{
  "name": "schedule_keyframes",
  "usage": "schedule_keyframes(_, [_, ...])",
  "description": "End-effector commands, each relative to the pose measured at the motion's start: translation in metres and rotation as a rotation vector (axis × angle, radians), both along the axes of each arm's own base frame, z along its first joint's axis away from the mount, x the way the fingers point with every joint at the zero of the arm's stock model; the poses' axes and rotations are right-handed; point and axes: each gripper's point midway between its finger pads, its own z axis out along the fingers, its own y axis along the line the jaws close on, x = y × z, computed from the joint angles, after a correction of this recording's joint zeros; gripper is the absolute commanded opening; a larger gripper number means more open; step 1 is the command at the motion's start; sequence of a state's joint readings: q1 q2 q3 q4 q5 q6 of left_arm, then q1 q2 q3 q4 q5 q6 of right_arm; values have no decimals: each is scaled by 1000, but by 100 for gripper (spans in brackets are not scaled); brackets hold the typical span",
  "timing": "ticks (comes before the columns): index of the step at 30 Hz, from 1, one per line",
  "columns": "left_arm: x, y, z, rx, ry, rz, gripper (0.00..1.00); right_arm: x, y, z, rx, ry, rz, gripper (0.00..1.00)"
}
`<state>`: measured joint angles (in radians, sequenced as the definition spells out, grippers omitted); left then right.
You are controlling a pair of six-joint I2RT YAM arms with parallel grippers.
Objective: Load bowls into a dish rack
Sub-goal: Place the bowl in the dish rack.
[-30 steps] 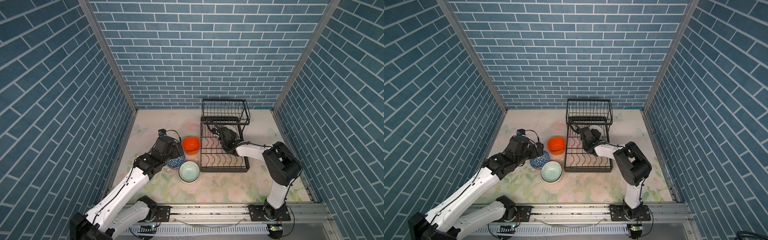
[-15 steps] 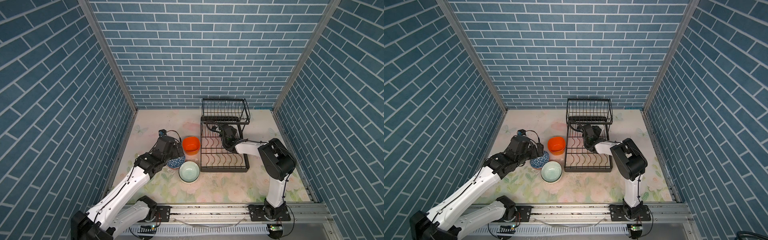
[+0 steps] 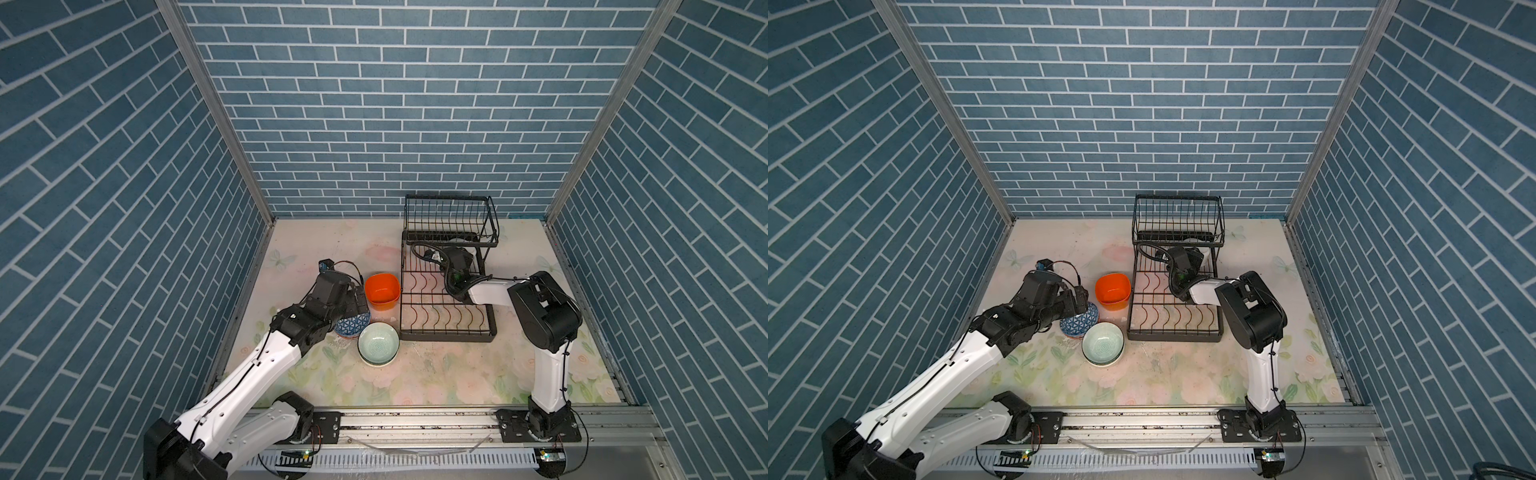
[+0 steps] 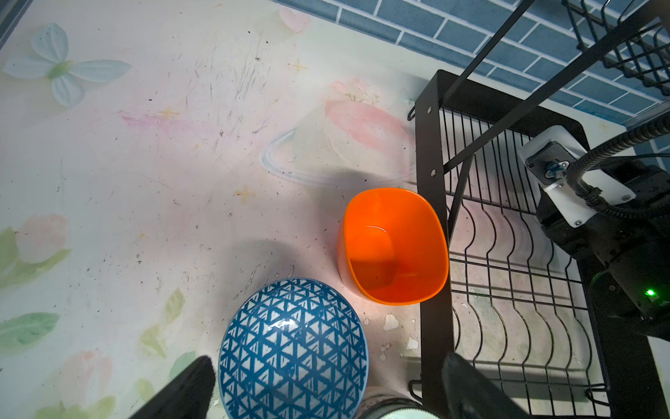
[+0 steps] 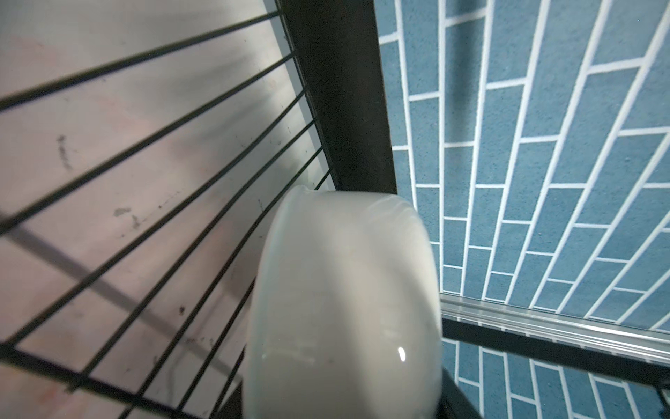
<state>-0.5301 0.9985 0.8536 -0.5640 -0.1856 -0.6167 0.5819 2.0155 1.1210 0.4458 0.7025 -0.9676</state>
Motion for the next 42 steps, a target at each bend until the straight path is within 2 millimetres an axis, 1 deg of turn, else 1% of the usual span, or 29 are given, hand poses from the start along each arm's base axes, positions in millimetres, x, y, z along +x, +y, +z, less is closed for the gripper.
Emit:
schedule_keyframes(1, [0, 1, -3, 1, 15, 7, 100, 11, 0, 8, 12, -41, -21, 29])
schedule_keyframes(5, [0, 1, -5, 3, 20, 5, 100, 5, -3, -3, 23, -7, -32, 31])
schedule_keyframes(11, [0, 0, -6, 2, 21, 3, 100, -2, -8, -13, 49, 31, -61, 36])
schedule_keyframes(20, [-2, 3, -6, 9, 20, 5, 100, -7, -12, -22, 58, 49, -84, 41])
schedule_keyframes(21, [-3, 3, -6, 9, 20, 6, 99, -7, -13, -22, 60, 48, -86, 44])
schedule_keyframes(29, [-4, 5, -8, 8, 23, 15, 100, -10, -14, -27, 79, 58, -94, 55])
schedule_keyframes(33, [-5, 6, -8, 8, 24, 18, 100, -11, -14, -27, 87, 60, -96, 63])
schedule_keyframes(38, [-5, 6, -8, 7, 23, 19, 100, -12, -14, -26, 104, 58, -104, 67])
schedule_keyframes(42, [-5, 5, -8, 7, 24, 17, 100, -13, -13, -24, 123, 56, -109, 73])
